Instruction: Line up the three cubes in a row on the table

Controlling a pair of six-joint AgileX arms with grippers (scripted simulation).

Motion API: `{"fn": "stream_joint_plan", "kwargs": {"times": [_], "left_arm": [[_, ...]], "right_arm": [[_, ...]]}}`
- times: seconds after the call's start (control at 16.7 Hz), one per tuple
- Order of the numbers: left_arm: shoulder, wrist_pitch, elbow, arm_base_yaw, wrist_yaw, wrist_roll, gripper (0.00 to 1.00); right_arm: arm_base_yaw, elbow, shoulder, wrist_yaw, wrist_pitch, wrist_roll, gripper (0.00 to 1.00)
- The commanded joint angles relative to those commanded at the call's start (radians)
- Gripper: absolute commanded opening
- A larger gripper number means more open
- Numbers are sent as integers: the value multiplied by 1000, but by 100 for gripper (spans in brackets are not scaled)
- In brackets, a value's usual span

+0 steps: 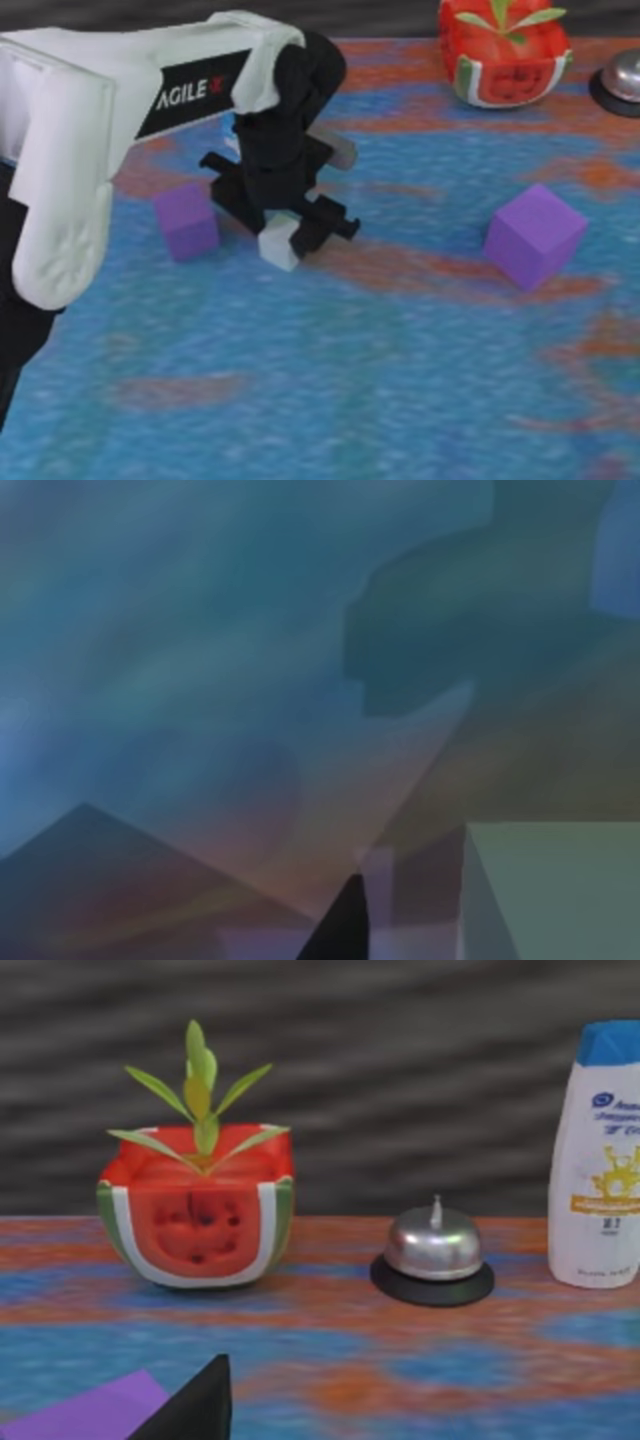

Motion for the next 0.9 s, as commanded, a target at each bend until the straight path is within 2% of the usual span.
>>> {"fn": "stream_joint_plan", "kwargs": {"times": [0.18,0.24,0.9], "left_arm": [[0,0,0,0,0,0,2],[0,0,0,0,0,0,0],[-40,-48,50,5,1,-2,0]], "right_arm": [[0,0,0,0,0,0,100],[0,0,0,0,0,0,100],[0,0,0,0,0,0,100]]}}
